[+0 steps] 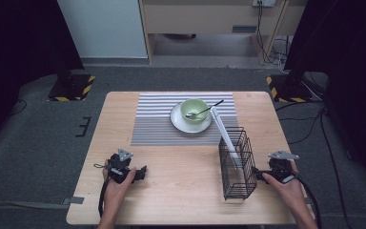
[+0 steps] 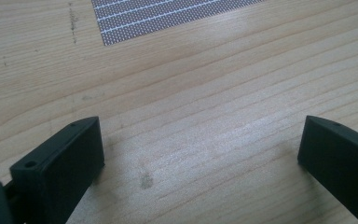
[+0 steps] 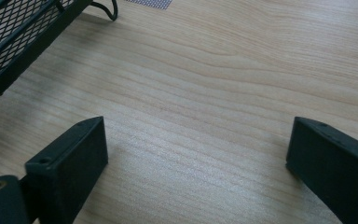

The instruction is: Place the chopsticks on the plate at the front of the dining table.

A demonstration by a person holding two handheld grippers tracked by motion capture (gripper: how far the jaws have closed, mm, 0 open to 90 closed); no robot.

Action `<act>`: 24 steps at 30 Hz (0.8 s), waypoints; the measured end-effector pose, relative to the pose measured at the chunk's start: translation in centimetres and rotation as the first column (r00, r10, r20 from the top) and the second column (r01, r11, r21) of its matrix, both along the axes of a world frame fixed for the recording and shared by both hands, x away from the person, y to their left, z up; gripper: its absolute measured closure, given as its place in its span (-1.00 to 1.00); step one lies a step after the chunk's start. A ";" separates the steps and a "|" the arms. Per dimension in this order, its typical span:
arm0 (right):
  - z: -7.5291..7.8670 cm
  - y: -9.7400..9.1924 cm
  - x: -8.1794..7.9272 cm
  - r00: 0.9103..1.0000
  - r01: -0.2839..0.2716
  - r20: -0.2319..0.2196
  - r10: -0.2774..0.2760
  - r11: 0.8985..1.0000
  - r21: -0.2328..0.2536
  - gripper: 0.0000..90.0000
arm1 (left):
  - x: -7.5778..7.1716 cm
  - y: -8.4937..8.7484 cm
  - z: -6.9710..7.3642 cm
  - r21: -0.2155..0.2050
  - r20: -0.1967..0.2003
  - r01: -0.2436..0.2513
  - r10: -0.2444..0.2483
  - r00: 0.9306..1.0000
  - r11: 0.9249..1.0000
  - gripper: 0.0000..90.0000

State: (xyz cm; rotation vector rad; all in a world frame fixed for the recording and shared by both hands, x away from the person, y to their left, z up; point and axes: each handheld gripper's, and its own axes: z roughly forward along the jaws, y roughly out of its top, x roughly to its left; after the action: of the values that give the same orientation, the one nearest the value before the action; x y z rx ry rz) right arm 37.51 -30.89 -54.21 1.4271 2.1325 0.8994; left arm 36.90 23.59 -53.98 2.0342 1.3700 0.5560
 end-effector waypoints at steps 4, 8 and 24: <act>0.7 0.0 0.2 1.000 -0.021 -0.019 0.021 1.000 -0.006 -0.70 | 0.0 0.0 0.0 0.000 0.000 0.000 0.000 1.000 1.000 -1.00; 2.2 0.0 0.1 0.998 -0.056 -0.016 0.056 0.998 0.015 -0.61 | 0.0 0.0 0.0 0.000 0.000 0.000 0.000 1.000 1.000 -1.00; 13.2 0.3 1.2 0.985 -0.157 0.072 0.156 0.988 -0.002 -0.23 | 0.0 0.0 0.0 0.000 0.000 0.000 0.000 1.000 1.000 -1.00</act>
State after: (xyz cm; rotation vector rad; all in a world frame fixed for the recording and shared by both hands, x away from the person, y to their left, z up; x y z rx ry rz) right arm 38.72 -30.64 -41.06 1.2225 2.2134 0.9972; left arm 36.90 23.59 -53.99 2.0340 1.3701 0.5561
